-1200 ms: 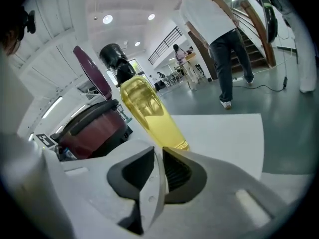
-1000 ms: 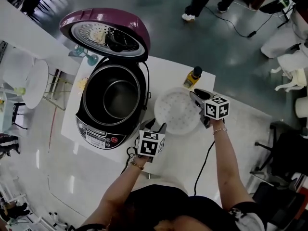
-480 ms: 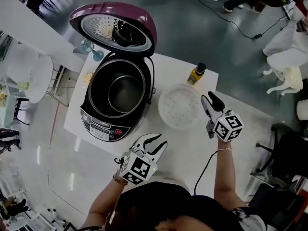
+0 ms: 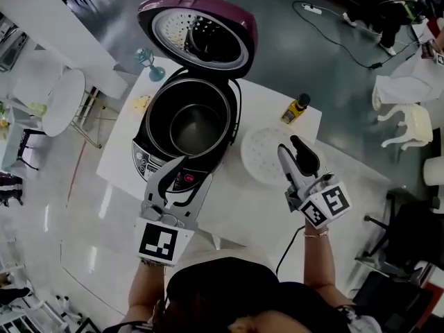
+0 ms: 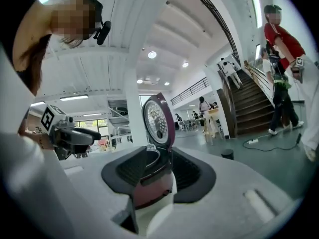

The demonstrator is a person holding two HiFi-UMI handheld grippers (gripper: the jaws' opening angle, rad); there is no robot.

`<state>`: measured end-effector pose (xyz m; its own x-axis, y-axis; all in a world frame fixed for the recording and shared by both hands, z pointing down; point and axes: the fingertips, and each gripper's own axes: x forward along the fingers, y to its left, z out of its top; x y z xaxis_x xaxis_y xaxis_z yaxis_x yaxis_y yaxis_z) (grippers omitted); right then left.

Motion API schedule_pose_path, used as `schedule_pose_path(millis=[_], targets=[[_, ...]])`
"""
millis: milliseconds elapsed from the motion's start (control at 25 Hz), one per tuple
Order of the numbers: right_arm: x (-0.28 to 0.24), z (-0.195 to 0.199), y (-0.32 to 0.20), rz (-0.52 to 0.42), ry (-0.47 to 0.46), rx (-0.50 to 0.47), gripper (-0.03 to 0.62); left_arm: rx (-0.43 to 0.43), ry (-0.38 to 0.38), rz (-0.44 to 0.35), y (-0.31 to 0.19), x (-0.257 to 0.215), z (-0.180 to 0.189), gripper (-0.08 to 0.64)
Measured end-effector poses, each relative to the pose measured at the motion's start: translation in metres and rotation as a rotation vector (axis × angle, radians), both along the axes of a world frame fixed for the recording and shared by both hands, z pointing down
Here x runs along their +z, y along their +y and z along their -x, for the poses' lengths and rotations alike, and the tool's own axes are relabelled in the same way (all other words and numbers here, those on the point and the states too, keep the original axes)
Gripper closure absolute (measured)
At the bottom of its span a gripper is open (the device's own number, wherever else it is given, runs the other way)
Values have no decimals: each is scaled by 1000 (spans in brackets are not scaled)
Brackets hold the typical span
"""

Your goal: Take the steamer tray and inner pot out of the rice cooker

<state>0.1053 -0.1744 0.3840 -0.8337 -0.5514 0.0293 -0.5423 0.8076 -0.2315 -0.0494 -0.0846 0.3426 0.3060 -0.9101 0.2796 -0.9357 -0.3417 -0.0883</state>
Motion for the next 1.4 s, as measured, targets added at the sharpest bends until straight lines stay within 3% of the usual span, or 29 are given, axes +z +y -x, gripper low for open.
schedule_pose_path(millis=[240, 400, 520, 600, 800, 880, 1000, 1200, 1400], targets=[[-21, 45, 20, -75, 64, 25, 437, -123, -62, 112, -7, 24, 92, 300], [-20, 86, 9, -57, 150, 57, 392, -130, -113, 147, -30, 26, 133, 231], [-10, 117, -3, -49, 285, 111, 376, -102, -120, 143, -57, 32, 155, 221], [-2, 137, -6, -49, 391, 119, 370, -73, -156, 185, -72, 44, 166, 221], [24, 166, -16, -27, 667, 164, 360, 44, -378, 334, -97, 81, 181, 219], [39, 170, -22, -6, 774, 178, 350, 105, -429, 395, -102, 96, 183, 214], [57, 175, -30, 46, 865, 175, 341, 167, -419, 451, -111, 111, 184, 209], [71, 174, -45, 111, 930, 198, 339, 232, -354, 505, -126, 124, 180, 209], [82, 174, -61, 137, 999, 229, 339, 274, -365, 537, -136, 135, 183, 209]])
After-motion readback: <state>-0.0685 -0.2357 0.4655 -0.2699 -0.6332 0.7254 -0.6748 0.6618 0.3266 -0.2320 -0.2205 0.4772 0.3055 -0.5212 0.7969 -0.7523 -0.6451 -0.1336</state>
